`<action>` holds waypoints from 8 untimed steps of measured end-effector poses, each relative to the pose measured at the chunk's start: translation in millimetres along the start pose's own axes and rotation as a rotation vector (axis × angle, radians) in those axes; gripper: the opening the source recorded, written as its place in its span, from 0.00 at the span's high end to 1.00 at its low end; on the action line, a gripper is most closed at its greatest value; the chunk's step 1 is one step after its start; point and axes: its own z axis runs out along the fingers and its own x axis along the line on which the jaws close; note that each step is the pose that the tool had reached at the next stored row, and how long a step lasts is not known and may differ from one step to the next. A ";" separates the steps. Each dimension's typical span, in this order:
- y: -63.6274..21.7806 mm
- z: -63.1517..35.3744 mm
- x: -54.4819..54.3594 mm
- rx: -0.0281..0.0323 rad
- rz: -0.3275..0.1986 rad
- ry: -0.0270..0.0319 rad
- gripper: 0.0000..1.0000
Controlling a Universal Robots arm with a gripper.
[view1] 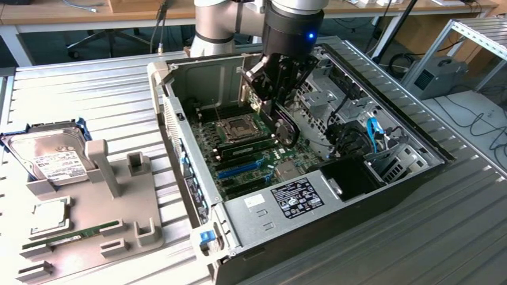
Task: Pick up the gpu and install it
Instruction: 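Insert the gpu into the slot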
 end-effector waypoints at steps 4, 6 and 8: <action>0.0 0.0 0.0 -0.0003 -0.011 -0.0003 0.74; 0.0 0.0 0.0 -0.0005 -0.017 -0.0006 0.74; 0.0 0.0 0.0 -0.0007 -0.023 -0.0008 0.74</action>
